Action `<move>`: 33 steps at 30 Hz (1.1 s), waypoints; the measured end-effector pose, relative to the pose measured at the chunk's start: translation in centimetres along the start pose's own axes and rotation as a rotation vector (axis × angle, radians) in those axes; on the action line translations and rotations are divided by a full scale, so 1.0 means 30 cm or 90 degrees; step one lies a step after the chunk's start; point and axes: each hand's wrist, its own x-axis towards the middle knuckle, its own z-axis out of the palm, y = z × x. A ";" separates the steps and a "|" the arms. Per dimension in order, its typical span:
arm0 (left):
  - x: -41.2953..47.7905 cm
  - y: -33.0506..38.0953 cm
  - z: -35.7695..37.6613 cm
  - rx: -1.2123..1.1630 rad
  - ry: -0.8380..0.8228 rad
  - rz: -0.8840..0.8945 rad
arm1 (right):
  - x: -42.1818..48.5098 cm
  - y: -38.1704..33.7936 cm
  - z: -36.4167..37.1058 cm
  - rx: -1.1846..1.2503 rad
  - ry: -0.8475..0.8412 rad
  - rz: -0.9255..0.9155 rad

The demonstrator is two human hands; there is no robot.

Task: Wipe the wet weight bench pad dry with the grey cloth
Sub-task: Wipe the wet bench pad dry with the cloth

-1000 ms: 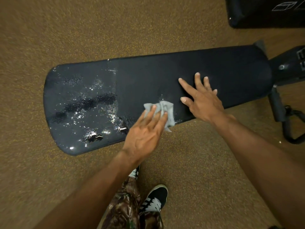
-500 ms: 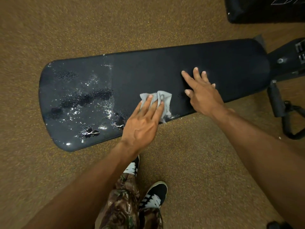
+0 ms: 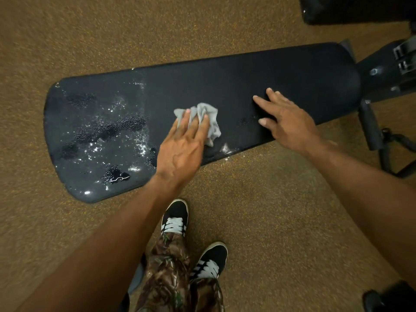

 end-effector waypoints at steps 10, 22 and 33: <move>0.044 0.144 0.046 0.074 -0.058 0.276 | 0.018 -0.008 0.006 0.037 0.011 0.003; -0.127 0.055 0.040 0.085 -0.052 0.218 | 0.025 0.028 0.003 0.098 0.027 -0.015; 0.139 0.198 0.029 0.132 -0.118 0.234 | 0.024 0.032 -0.005 0.063 0.035 -0.023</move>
